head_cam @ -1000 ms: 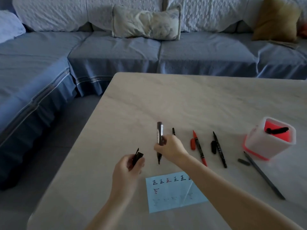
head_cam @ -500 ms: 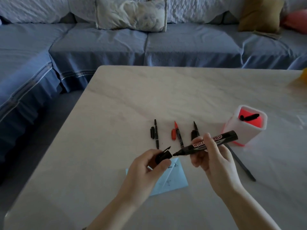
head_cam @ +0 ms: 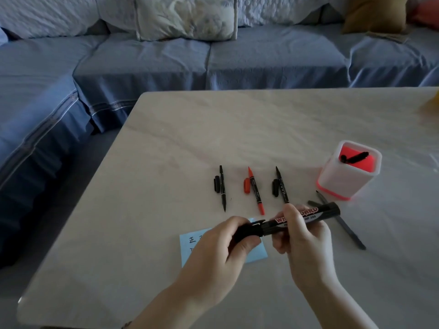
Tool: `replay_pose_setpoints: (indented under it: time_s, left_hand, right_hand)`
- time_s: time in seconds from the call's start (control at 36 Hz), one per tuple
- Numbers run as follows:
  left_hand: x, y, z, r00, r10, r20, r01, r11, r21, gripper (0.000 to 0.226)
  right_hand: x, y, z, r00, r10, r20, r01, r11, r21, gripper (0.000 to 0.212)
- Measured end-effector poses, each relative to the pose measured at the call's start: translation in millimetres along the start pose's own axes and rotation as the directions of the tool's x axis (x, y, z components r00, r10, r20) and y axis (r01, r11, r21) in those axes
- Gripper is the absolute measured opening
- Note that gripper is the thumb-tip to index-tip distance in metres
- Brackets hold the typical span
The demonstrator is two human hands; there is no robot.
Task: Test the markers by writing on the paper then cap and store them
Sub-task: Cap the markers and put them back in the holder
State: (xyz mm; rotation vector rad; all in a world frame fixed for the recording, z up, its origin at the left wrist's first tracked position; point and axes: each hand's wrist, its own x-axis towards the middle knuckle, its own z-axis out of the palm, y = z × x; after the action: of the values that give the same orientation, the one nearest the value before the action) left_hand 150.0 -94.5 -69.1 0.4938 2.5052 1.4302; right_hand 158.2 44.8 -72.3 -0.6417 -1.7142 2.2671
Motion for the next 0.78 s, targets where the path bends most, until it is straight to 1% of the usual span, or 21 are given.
replay_pose_setpoints:
  time_s: [0.14, 0.25, 0.33, 0.42, 0.47, 0.53, 0.58, 0.64, 0.69, 0.72, 0.78]
  left_hand:
    - [0.7, 4.7, 2.6, 0.998, -0.016, 0.055, 0.018, 0.999, -0.031, 0.017]
    - [1.9, 11.3, 4.6, 0.995, -0.057, 0.087, 0.069, 0.986, -0.149, 0.023]
    - [6.1, 15.8, 5.5, 0.981, -0.133, 0.142, 0.167, 0.951, -0.261, 0.025]
    - [9.5, 17.9, 3.1, 0.929, -0.232, 0.288, 0.336, 0.853, -0.400, 0.029]
    - [10.1, 17.5, 1.7, 0.889, -0.259, 0.376, 0.415, 0.804, -0.426, 0.032]
    - [10.3, 17.1, 1.6, 0.875, -0.260, 0.409, 0.436, 0.790, -0.432, 0.031]
    - [10.3, 16.0, 3.9, 0.894, -0.249, 0.372, 0.403, 0.810, -0.426, 0.033]
    - [9.9, 15.3, 6.9, 0.939, -0.201, 0.280, 0.300, 0.877, -0.376, 0.034]
    - [8.4, 16.3, 8.2, 0.981, -0.093, 0.172, 0.133, 0.962, -0.238, 0.028]
    - [8.0, 17.0, 7.9, 0.991, -0.023, 0.132, 0.044, 0.985, -0.165, 0.024]
    - [8.0, 16.6, 6.1, 0.992, 0.090, 0.085, -0.087, 0.995, -0.044, 0.019]
  right_hand:
    - [-1.6, 6.0, 0.1, 1.000, -0.001, -0.004, 0.001, 0.999, 0.038, 0.030]
    - [-1.0, 3.7, -2.4, 1.000, -0.023, 0.005, 0.023, 0.996, 0.081, 0.030]
    - [1.0, 2.7, -4.1, 0.999, -0.031, 0.012, 0.030, 0.993, 0.113, 0.031]
    - [-0.6, 4.7, -4.1, 0.999, -0.034, 0.037, 0.029, 0.991, 0.134, 0.026]
    - [-1.8, 7.7, -4.2, 0.999, -0.022, 0.037, 0.017, 0.991, 0.133, 0.023]
    - [-2.1, 10.3, -3.9, 1.000, -0.008, 0.021, 0.005, 0.990, 0.139, 0.027]
    - [-0.7, 11.1, -2.0, 1.000, 0.006, 0.002, -0.007, 0.988, 0.157, 0.030]
    - [-0.1, 10.0, 1.5, 0.999, 0.042, -0.019, -0.038, 0.983, 0.179, 0.035]
    - [-0.4, 8.2, 4.3, 0.996, 0.077, -0.037, -0.068, 0.975, 0.212, 0.036]
    - [-0.8, 7.2, 5.1, 0.995, 0.089, -0.043, -0.077, 0.970, 0.229, 0.037]
    - [-1.8, 4.8, 5.7, 0.993, 0.107, -0.046, -0.092, 0.965, 0.246, 0.036]
